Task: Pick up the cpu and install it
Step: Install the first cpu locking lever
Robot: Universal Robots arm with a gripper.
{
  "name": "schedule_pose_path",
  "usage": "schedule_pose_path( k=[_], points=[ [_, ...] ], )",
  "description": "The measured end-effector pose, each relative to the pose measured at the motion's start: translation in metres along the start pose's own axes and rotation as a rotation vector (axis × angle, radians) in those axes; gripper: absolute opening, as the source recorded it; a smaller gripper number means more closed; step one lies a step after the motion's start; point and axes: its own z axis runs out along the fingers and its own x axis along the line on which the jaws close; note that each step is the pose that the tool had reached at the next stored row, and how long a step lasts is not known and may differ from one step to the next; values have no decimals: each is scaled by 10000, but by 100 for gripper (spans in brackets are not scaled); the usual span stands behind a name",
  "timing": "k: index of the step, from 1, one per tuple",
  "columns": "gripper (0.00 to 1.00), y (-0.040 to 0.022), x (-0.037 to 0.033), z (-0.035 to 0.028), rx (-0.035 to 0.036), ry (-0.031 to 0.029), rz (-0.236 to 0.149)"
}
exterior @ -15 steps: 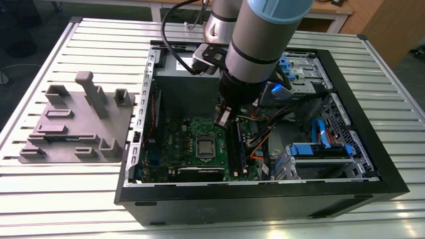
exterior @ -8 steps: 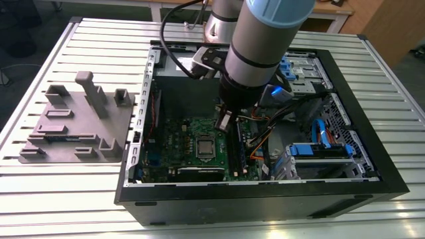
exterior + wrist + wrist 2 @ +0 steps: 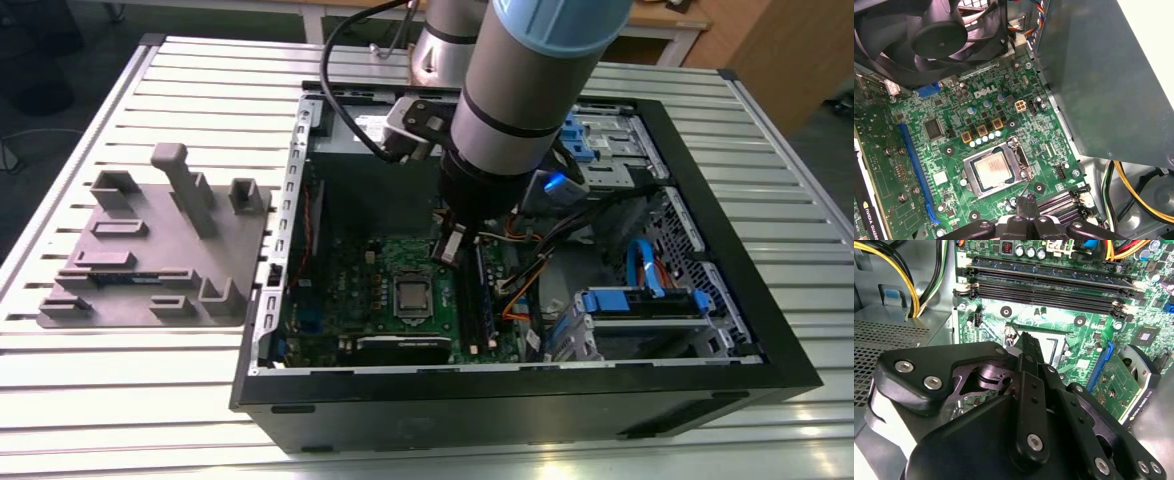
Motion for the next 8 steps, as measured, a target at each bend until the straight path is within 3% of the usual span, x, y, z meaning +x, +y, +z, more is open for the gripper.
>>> schedule_pose_path(
  k=[8],
  points=[
    [10, 1, 0, 0, 0, 0, -1]
  ],
)
